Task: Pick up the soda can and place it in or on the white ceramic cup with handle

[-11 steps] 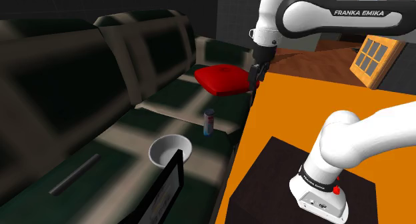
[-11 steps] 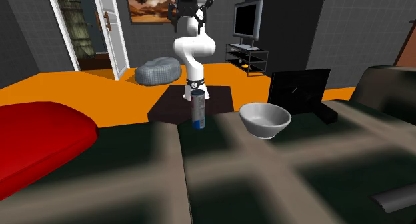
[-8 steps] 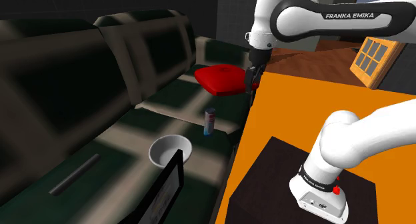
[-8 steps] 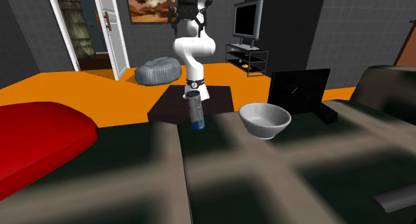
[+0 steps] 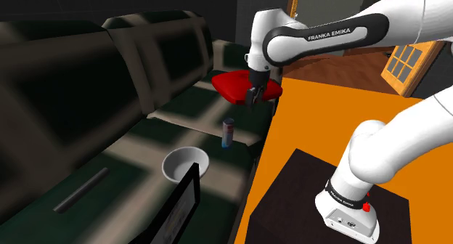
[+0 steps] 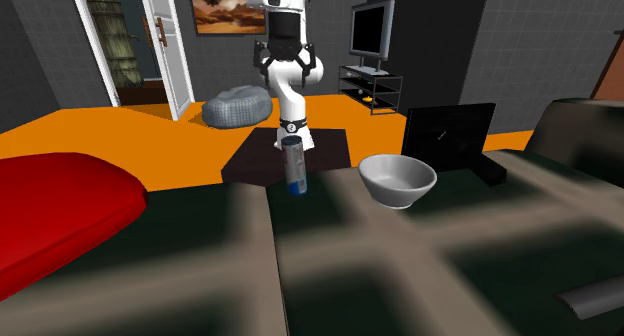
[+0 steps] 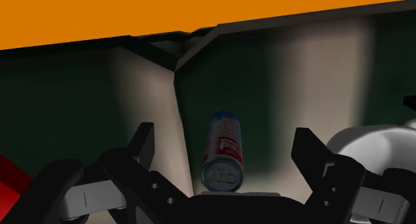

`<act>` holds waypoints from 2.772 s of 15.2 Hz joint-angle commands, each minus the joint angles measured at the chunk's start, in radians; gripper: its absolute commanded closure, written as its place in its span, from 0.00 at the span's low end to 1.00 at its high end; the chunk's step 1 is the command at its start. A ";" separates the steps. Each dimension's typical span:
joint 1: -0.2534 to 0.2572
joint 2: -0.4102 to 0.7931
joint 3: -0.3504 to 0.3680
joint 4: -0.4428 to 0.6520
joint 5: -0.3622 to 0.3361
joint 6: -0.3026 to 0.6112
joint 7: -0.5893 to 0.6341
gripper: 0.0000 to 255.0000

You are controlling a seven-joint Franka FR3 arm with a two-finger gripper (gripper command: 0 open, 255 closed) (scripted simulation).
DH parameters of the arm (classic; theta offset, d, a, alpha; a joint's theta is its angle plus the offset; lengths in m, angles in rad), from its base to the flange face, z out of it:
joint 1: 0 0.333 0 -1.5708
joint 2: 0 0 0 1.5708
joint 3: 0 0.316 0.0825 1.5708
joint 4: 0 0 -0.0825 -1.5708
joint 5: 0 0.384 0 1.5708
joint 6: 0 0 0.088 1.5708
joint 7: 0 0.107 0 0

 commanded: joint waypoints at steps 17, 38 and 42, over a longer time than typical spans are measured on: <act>0.023 0.405 0.020 0.040 0.010 0.345 -0.040 0.00; 0.006 0.477 -0.008 0.217 0.059 0.183 -0.090 0.00; -0.013 0.558 -0.026 0.370 0.094 0.059 -0.120 0.00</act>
